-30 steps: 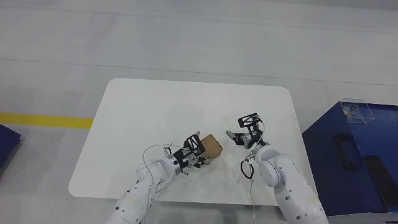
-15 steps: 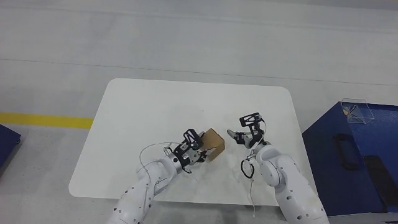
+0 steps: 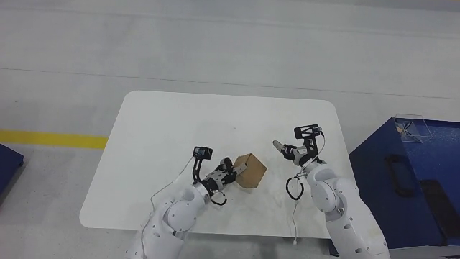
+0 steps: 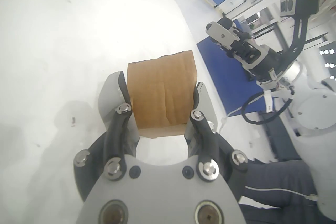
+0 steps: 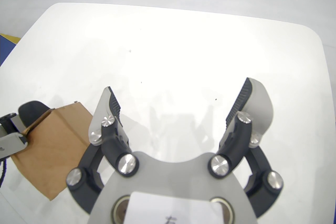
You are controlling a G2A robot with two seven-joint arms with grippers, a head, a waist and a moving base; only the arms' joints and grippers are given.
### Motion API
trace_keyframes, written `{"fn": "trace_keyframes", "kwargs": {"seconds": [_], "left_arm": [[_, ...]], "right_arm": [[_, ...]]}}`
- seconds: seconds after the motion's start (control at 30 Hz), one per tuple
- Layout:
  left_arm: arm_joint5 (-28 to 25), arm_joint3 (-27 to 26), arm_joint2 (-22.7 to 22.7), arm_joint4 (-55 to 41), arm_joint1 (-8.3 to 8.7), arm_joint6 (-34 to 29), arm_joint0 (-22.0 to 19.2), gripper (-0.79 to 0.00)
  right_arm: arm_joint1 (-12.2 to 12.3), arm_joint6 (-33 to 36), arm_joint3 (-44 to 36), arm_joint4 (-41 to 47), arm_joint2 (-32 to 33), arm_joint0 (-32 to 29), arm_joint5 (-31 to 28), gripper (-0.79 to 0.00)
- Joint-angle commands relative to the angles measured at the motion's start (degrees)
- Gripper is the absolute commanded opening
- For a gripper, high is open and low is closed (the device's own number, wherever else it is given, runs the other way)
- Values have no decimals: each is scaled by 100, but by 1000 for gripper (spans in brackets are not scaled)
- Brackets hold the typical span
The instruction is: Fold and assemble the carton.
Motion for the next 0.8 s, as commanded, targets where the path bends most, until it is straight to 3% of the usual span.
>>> {"fn": "trace_keyframes", "kwargs": {"seconds": [0.0,0.07,0.1,0.13,0.17,0.37,0.43,0.53,0.57,0.63,0.77], "left_arm": [[-138,244,6,-350,-7,-137,-91,-659],[-80,436,16,-126,2,6,-177,-517],[-63,505,49,-25,1,76,-202,-354],[-52,570,80,90,3,112,-230,-86],[-32,615,84,134,4,191,-243,0],[142,539,-148,107,58,476,-190,0],[592,118,-253,529,90,926,-59,0],[1110,-875,-158,2138,154,2211,406,0],[1317,-1118,-62,2703,167,2572,557,-289],[1529,-1403,217,3491,166,3131,785,-785],[1841,-1253,729,4360,116,3179,724,-785]], "right_arm": [[0,0,0,0,0,0,0,0],[0,0,0,0,0,0,0,0],[0,0,0,0,0,0,0,0],[0,0,0,0,0,0,0,0],[0,0,0,0,0,0,0,0],[0,0,0,0,0,0,0,0],[0,0,0,0,0,0,0,0],[0,0,0,0,0,0,0,0],[0,0,0,0,0,0,0,0],[0,0,0,0,0,0,0,0],[0,0,0,0,0,0,0,0]]}}
